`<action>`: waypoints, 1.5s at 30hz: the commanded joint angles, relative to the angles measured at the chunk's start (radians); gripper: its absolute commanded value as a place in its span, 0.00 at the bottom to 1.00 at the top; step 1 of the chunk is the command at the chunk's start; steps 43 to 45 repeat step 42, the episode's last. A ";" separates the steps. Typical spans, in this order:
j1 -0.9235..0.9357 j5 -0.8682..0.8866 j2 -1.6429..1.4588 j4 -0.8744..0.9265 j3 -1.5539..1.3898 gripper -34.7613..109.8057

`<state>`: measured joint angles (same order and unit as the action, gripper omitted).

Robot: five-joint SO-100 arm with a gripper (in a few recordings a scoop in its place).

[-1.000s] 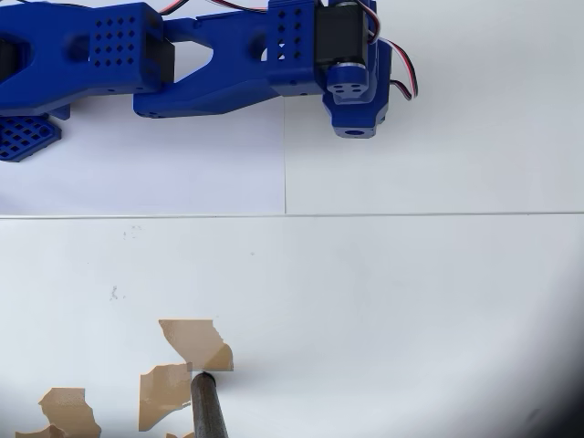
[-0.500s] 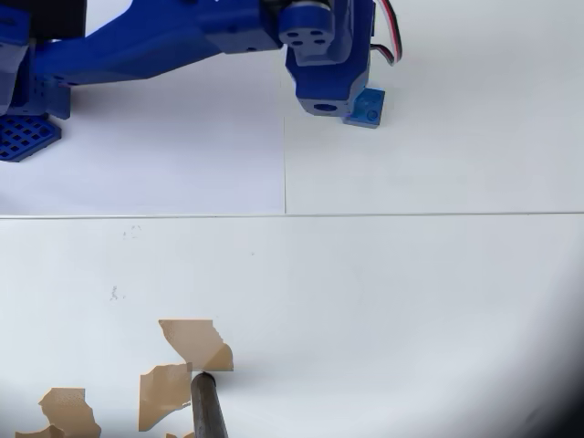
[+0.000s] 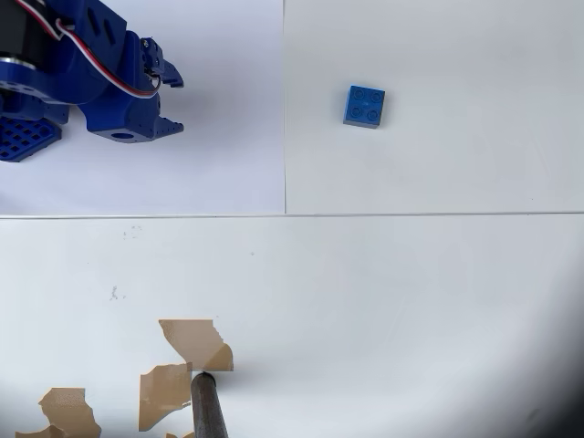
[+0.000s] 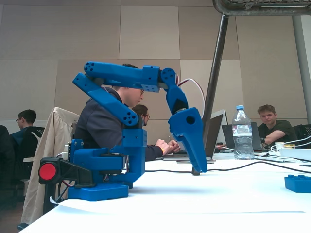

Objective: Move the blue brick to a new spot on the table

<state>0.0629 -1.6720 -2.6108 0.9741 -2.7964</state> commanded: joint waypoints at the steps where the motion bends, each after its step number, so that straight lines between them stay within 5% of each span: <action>1: 0.014 -0.064 -0.219 -0.046 -0.216 0.30; 6: -0.103 -0.020 -0.727 0.238 -0.416 0.26; 17: -0.308 0.178 -0.729 0.229 -0.423 0.24; 45: -0.173 0.330 -0.729 0.236 -0.423 0.29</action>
